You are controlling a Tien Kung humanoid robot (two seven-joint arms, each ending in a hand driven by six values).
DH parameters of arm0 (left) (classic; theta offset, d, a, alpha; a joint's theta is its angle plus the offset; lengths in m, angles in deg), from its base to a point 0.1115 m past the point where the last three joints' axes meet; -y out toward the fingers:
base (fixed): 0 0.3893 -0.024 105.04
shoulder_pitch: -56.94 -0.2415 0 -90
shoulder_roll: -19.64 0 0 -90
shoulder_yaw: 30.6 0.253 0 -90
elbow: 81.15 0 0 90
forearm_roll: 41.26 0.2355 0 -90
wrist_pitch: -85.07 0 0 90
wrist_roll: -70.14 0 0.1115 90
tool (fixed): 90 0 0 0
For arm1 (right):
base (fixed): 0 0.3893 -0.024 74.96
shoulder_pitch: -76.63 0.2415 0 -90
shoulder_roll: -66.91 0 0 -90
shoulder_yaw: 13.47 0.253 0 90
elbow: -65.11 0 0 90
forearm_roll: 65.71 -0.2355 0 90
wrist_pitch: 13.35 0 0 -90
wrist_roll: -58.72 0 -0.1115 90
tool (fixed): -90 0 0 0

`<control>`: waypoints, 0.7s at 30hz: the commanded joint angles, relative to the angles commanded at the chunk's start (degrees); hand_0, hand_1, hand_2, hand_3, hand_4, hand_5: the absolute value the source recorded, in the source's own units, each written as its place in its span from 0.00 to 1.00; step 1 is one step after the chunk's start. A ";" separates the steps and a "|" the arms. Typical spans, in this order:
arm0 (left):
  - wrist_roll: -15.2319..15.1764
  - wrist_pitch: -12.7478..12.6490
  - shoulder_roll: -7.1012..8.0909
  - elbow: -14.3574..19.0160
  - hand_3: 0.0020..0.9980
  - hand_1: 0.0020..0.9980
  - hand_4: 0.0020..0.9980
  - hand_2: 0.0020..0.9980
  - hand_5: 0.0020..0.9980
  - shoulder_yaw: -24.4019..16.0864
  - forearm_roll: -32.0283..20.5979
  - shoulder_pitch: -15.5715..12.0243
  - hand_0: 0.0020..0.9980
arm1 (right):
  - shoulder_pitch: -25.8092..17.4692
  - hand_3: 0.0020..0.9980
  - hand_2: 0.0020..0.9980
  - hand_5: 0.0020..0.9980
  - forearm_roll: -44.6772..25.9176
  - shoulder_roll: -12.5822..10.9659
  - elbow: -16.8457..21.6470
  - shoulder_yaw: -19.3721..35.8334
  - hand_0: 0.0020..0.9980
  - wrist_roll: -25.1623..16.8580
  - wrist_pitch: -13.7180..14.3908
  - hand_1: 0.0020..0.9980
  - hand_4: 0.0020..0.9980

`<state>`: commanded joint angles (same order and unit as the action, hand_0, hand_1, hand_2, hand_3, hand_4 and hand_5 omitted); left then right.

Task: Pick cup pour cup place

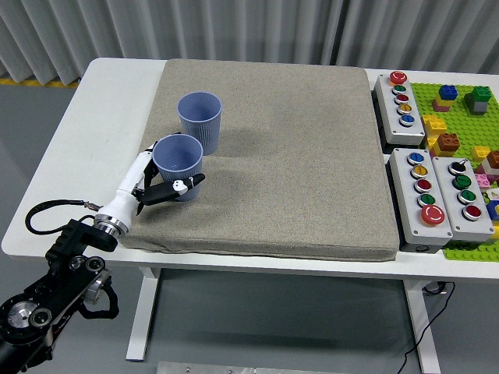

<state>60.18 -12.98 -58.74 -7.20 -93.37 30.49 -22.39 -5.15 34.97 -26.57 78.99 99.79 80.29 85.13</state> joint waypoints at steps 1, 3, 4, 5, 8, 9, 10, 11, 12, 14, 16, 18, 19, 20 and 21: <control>-0.20 -0.31 -0.01 0.00 0.81 0.73 0.93 0.77 0.24 -0.03 -0.34 -0.01 0.77 | 0.01 0.58 0.51 0.00 -0.02 0.00 0.00 0.00 0.64 0.00 0.00 0.60 0.00; -0.34 -0.52 0.01 0.02 0.66 0.71 0.91 0.70 0.24 -0.05 -0.59 -0.01 0.76 | 0.02 0.58 0.51 0.00 -0.01 -0.01 0.00 0.03 0.64 0.00 0.00 0.60 0.00; -0.37 -0.56 0.01 0.01 0.66 0.71 0.91 0.70 0.24 -0.05 -0.63 -0.01 0.76 | 0.03 0.58 0.51 0.00 -0.01 -0.01 0.00 0.04 0.64 0.00 0.00 0.60 0.00; -0.43 -0.64 0.00 -0.02 0.66 0.71 0.91 0.70 0.24 -0.05 -0.70 -0.01 0.76 | 0.05 0.58 0.51 0.00 -0.05 -0.01 0.00 0.03 0.64 0.00 0.02 0.60 0.00; -0.57 -0.76 -0.05 -0.06 0.66 0.71 0.91 0.70 0.24 -0.02 -0.83 -0.03 0.76 | 0.06 0.58 0.51 0.00 -0.09 -0.01 0.00 0.03 0.64 0.01 0.02 0.60 0.00; -0.64 -0.83 -0.08 -0.09 0.64 0.69 0.91 0.65 0.24 0.00 -0.91 -0.01 0.75 | 0.10 0.58 0.51 0.00 0.04 -0.03 -0.01 0.08 0.64 0.00 -0.03 0.60 0.00; -0.67 -0.86 -0.09 -0.11 0.64 0.69 0.91 0.65 0.24 0.00 -0.93 0.00 0.75 | 0.12 0.58 0.51 0.00 0.09 -0.03 -0.01 0.10 0.64 0.00 -0.04 0.60 0.00; -0.75 -0.87 -0.11 -0.14 0.64 0.69 0.91 0.65 0.24 0.04 -1.01 0.04 0.75 | 0.18 0.58 0.51 0.00 0.03 -0.03 -0.01 0.09 0.64 -0.02 -0.03 0.60 0.00; -0.77 -0.87 -0.11 -0.15 0.64 0.69 0.91 0.65 0.24 0.05 -1.03 0.06 0.75 | 0.20 0.58 0.51 0.00 0.01 -0.03 -0.02 0.08 0.64 -0.02 -0.02 0.60 0.00; -0.84 -0.89 -0.10 -0.14 0.64 0.69 0.91 0.65 0.24 0.09 -1.08 0.10 0.75 | 0.25 0.58 0.51 0.00 -0.19 -0.04 -0.02 0.02 0.64 -0.05 0.02 0.60 0.00; -0.88 -0.88 -0.11 -0.19 0.62 0.67 0.91 0.63 0.24 0.10 -1.11 0.13 0.74 | 0.30 0.58 0.51 0.00 -0.14 -0.05 -0.03 0.01 0.64 -0.06 0.00 0.60 0.00; -0.92 -0.94 -0.11 -0.18 0.62 0.67 0.91 0.63 0.24 0.13 -1.13 0.16 0.74 | 0.32 0.58 0.51 0.00 -0.23 -0.05 -0.04 -0.04 0.64 -0.09 0.01 0.60 0.00; -0.97 -1.03 -0.12 -0.15 0.62 0.67 0.91 0.63 0.24 0.16 -1.11 0.18 0.74 | 0.33 0.58 0.51 0.00 -0.31 -0.06 -0.03 -0.07 0.64 -0.09 0.01 0.60 0.00; -1.02 -1.16 -0.12 -0.12 0.62 0.67 0.91 0.63 0.24 0.18 -1.08 0.19 0.74 | 0.34 0.58 0.51 0.00 -0.31 -0.06 -0.04 -0.07 0.64 -0.10 0.00 0.60 0.00; -1.09 -1.28 -0.12 -0.09 0.60 0.63 0.90 0.60 0.24 0.19 -1.06 0.20 0.71 | 0.35 0.58 0.51 0.00 -0.27 -0.06 -0.04 -0.07 0.64 -0.12 -0.01 0.60 0.00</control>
<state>59.09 -14.26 -58.86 -7.29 -93.18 29.42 -22.19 -4.80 34.70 -26.64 78.95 99.72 80.18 85.11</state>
